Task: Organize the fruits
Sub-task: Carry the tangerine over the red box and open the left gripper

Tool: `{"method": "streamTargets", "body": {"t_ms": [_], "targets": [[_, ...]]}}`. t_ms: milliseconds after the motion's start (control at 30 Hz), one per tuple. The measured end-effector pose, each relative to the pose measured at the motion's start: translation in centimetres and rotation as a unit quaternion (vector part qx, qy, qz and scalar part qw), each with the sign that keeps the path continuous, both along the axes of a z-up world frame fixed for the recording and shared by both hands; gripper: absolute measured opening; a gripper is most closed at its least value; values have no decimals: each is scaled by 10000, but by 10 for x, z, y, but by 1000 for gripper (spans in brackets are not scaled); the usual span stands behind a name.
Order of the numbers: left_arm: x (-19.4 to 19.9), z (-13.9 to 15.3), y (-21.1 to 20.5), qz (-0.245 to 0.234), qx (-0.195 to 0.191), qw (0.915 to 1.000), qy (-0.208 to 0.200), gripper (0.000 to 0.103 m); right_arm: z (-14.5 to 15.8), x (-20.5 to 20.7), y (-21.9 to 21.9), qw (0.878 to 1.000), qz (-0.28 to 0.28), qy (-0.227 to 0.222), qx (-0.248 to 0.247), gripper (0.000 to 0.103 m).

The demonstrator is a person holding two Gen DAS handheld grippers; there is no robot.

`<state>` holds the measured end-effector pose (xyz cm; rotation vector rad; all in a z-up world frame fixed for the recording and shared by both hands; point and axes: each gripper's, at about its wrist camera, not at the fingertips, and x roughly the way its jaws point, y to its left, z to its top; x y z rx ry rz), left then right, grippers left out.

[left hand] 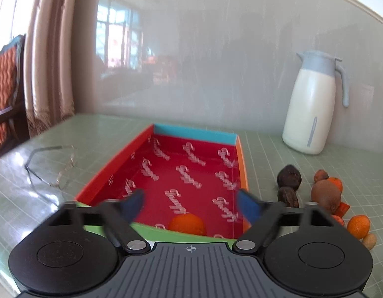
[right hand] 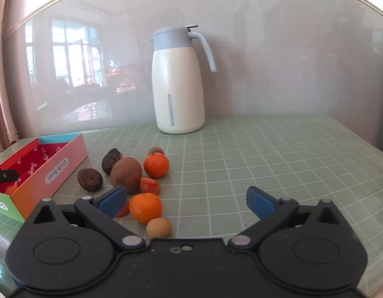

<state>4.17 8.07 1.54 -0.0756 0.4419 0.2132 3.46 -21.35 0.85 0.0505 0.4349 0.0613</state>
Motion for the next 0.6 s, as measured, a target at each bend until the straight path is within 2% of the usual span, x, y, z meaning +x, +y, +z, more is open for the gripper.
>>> {"method": "streamTargets", "body": {"t_ms": [100, 133, 167, 300, 600], "targets": [[-6, 3, -1, 12, 44, 9999, -98, 93, 0, -2, 7, 9999, 122, -19, -45, 103], [-9, 5, -1, 66, 55, 9999, -129, 100, 0, -2, 9, 9998, 175, -43, -57, 103], [-11, 7, 0, 94, 50, 9998, -181, 103, 0, -3, 11, 9997, 238, -60, -74, 103], [-21, 11, 6, 159, 62, 9994, -302, 103, -1, -4, 22, 9988, 422, -91, -248, 103], [-28, 11, 29, 446, 69, 9986, -268, 103, 2, -1, 39, 9962, 591, -187, -612, 103]]}}
